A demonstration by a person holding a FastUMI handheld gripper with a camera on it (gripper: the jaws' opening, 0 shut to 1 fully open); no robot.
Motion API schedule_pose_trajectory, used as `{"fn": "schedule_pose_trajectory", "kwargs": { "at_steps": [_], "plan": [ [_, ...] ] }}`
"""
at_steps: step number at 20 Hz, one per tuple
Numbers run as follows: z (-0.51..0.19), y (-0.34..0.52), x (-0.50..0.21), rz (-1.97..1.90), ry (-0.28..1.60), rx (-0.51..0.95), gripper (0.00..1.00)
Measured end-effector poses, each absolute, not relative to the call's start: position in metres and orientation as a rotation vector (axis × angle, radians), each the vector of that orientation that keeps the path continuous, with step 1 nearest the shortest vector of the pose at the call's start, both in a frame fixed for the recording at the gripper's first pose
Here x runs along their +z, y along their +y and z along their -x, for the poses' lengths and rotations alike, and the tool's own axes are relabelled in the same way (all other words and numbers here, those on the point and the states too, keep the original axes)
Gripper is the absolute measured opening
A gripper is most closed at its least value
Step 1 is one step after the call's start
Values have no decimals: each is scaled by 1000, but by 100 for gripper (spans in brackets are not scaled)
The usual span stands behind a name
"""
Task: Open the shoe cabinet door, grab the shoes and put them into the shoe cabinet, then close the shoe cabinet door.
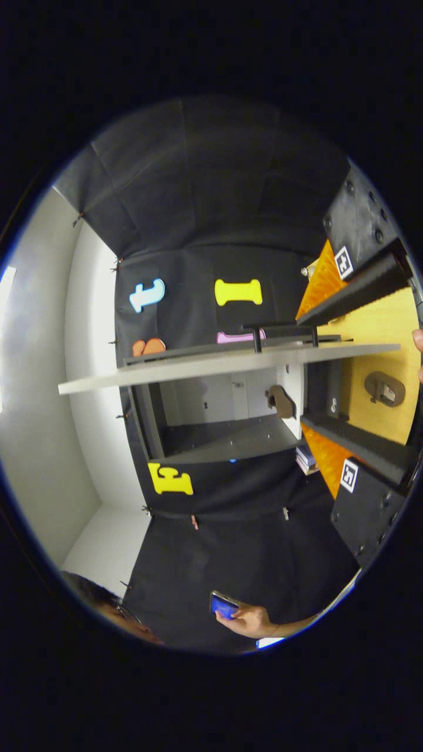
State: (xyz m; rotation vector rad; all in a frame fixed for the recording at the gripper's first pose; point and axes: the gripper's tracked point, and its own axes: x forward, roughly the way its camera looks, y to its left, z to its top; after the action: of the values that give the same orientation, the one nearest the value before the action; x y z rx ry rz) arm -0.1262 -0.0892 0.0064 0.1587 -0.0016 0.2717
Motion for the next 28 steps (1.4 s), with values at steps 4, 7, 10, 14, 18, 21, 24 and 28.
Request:
{"fn": "schedule_pose_trajectory", "kwargs": {
  "at_steps": [4,7,10,14,18,21,24,28],
  "plan": [
    [124,-25,-8,-165,53,355,98],
    [109,24,-36,-185,114,406,98],
    [84,52,-81,-177,192,399,98],
    [49,74,-163,-162,359,320,98],
    [35,80,-254,-146,527,255,99],
    [35,87,-321,-129,652,233,99],
    [25,96,-376,-109,744,221,99],
    [20,95,-440,-98,831,190,99]
  ]
}}
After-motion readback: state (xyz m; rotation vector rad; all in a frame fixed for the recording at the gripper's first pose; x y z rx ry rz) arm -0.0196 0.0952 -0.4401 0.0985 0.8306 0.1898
